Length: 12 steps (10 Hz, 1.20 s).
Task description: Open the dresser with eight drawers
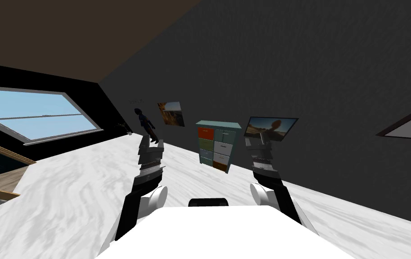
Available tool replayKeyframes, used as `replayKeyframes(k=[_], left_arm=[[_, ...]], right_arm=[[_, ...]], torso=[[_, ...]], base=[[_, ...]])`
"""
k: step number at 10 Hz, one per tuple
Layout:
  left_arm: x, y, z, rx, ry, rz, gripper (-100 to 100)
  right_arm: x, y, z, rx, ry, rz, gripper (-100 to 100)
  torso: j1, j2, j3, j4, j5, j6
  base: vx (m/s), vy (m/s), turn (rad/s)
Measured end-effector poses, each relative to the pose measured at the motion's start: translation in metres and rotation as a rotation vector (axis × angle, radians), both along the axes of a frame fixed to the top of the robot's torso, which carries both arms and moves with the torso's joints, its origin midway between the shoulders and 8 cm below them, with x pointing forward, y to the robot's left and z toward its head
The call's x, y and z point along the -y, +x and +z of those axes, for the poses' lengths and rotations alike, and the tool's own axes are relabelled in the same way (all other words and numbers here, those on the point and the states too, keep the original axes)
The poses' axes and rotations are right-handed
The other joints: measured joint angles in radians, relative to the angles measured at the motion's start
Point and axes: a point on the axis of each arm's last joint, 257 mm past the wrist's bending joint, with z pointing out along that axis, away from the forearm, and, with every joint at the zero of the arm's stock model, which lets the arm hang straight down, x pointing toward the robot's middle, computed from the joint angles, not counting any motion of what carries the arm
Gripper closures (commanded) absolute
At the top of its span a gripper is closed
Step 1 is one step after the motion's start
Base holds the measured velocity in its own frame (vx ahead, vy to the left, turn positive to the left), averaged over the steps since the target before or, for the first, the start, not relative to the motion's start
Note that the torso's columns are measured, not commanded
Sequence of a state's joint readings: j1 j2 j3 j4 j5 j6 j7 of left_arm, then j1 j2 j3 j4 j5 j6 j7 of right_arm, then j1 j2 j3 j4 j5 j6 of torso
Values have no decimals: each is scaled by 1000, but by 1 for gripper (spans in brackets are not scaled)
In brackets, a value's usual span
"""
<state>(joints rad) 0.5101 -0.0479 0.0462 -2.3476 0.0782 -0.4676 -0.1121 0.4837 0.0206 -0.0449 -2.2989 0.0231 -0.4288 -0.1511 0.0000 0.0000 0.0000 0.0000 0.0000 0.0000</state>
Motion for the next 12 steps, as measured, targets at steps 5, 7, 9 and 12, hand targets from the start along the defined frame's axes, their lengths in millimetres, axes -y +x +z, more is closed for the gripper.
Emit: replayKeyframes(k=[5, 7, 9, 12], left_arm=[[0, 0, 0, 0, 0, 0, 0], [0, 0, 0, 0, 0, 0, 0], [0, 0, 0, 0, 0, 0, 0], [0, 0, 0, 0, 0, 0, 0]], right_arm=[[0, 0, 0, 0, 0, 0, 0], [0, 0, 0, 0, 0, 0, 0], [0, 0, 0, 0, 0, 0, 0], [-7, 6, -5, -30, -66, 11, -100]], torso=[[0, 322, -644, 322, 0, 0], [0, 470, -939, 470, 0, 0], [0, 618, -1234, 617, 0, 0], [0, 734, -1471, 734, 0, 0]], base=[[0, 0, 0], [0, 0, 0], [0, 0, 0], [20, 10, 34]])
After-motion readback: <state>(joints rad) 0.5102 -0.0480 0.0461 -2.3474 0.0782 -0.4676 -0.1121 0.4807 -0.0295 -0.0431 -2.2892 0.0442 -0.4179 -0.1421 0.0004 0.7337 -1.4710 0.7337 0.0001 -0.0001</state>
